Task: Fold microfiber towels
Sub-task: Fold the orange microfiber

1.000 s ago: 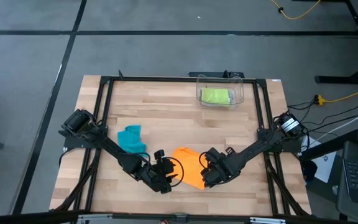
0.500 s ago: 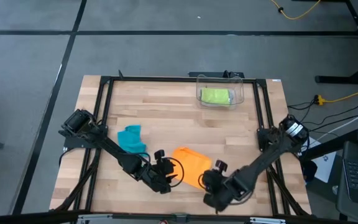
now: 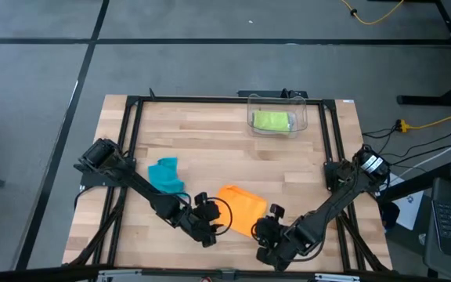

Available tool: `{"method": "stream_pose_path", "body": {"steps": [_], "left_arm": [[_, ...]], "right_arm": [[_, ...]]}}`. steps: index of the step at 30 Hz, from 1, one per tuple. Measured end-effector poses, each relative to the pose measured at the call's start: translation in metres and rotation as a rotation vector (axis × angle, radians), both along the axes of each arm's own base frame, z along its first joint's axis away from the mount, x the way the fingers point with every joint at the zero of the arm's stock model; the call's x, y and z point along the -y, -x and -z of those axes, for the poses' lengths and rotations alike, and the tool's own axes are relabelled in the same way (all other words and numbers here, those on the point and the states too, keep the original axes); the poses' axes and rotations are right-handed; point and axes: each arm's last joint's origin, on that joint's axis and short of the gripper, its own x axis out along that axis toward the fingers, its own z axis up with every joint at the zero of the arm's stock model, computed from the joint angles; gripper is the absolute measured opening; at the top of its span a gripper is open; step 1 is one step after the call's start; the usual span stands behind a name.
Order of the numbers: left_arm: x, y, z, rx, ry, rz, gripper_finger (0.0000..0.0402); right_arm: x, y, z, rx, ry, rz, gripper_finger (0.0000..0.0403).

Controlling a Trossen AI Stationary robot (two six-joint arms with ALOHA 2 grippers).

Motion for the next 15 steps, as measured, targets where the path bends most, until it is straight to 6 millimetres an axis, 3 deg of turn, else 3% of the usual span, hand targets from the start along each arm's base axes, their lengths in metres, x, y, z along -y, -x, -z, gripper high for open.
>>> {"method": "stream_pose_path", "body": {"steps": [8, 15], "left_arm": [[-0.009, -0.016, 0.040, -0.032, -0.004, -0.093, 0.0195], [-0.026, -0.007, 0.049, -0.213, -0.026, -0.170, 0.0195]], "right_arm": [[0.008, -0.007, -0.001, 0.045, -0.003, 0.099, 0.0145], [0.008, -0.006, 0.000, 0.032, -0.001, 0.082, 0.0145]]}}
